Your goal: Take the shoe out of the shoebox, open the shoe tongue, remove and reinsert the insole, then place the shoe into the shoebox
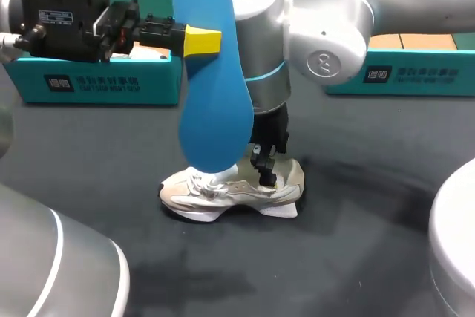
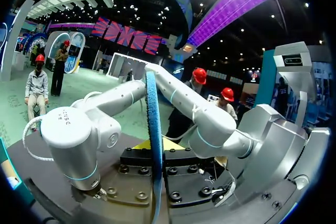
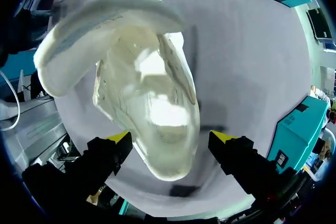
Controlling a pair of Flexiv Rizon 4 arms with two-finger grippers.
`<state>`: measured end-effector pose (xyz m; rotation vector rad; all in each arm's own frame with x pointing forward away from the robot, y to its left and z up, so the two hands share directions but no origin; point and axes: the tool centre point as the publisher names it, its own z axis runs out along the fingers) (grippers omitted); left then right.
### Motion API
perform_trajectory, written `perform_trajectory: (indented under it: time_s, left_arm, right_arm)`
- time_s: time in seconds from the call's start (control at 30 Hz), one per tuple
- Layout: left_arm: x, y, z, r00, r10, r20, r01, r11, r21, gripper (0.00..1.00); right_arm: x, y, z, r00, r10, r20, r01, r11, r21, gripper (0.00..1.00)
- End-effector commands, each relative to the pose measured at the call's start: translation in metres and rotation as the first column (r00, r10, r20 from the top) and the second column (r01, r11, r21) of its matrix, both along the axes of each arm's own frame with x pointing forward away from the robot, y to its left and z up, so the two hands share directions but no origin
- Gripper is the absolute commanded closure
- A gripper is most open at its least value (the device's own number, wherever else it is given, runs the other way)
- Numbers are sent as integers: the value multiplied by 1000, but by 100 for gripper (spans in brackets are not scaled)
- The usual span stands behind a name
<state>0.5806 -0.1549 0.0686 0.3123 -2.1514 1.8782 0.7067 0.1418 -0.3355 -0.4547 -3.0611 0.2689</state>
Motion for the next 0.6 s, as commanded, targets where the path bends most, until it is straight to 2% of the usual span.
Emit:
perform_trajectory:
  time_s: [0.03,0.33,0.6]
  left_arm:
    - [1,-1,0,1000,-2,0,2,1000,0,100]
    - [1,-1,0,1000,-2,0,2,1000,0,100]
    - [1,-1,0,1000,-2,0,2,1000,0,100]
  right_arm:
    - [3,1,6,999,34,26,-34,999,36,0]
    - [25,25,-1,991,123,54,-126,991,48,0]
    - [35,42,-15,984,169,58,-171,985,29,0]
